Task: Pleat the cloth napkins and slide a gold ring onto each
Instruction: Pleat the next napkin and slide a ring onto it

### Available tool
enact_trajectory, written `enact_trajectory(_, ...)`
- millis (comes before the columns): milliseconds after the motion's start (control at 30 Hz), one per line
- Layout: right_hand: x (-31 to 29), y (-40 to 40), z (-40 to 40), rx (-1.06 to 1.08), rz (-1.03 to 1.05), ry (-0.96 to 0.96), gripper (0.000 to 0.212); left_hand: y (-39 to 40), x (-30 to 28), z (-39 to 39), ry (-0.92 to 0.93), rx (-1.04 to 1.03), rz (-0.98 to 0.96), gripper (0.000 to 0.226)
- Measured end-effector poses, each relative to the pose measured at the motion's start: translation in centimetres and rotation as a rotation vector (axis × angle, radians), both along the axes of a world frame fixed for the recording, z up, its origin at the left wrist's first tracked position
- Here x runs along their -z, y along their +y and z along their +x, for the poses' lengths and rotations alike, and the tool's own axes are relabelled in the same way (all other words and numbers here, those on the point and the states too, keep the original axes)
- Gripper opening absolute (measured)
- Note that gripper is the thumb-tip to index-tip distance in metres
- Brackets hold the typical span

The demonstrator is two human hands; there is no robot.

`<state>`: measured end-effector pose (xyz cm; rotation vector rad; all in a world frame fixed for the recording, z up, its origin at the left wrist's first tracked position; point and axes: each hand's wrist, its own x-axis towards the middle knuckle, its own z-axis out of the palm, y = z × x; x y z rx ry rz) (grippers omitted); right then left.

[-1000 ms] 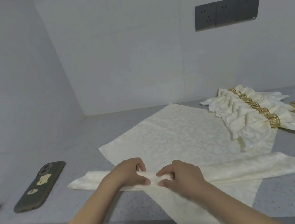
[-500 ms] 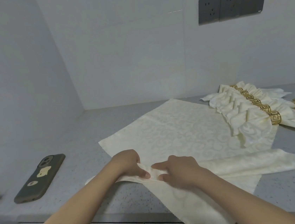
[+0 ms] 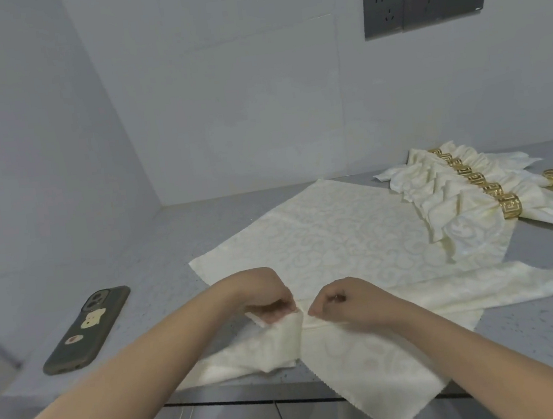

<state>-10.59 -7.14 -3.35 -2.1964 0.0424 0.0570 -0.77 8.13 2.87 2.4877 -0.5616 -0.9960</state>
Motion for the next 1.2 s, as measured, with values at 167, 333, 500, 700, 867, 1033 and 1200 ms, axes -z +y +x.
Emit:
enact_trajectory(167, -0.5, 0.1, -0.6, -0.035, -0.02, -0.03, 0.041, 1.0, 1.1, 0.3, -0.066, 0.139, -0.071, 0.02)
enact_trajectory(333, -0.3, 0.4, -0.6, -0.032, -0.067, -0.056, 0.053, 1.3, 3.4, -0.7, -0.397, 0.139, -0.177, 0.019)
enact_trajectory(500, 0.5, 1.0, -0.4, -0.016, -0.093, -0.051, 0.06, 2.3, 5.2, -0.7, -0.461, 0.099, -0.28, 0.024)
enact_trajectory(700, 0.8, 1.6, -0.5, 0.102, -0.207, -0.068, 0.027, 3.7, 7.2, -1.1, -0.585, 0.129, -0.502, 0.011)
enact_trajectory(867, 0.4, 0.0, -0.3, 0.138, -0.057, -0.055, 0.025, 3.5, 8.5, -2.2, -0.497, 0.287, -0.517, 0.04)
enact_trajectory(1033, 1.1, -1.3, -0.9, 0.076, -0.062, -0.122, 0.025, 2.9, 9.6, -2.0, -0.629, 0.492, -0.28, 0.054)
enact_trajectory(1200, 1.5, -1.9, -1.6, 0.004, -0.037, -0.167, 0.02, 2.6, 9.5, -1.8, -0.659, 0.54, -0.199, 0.06)
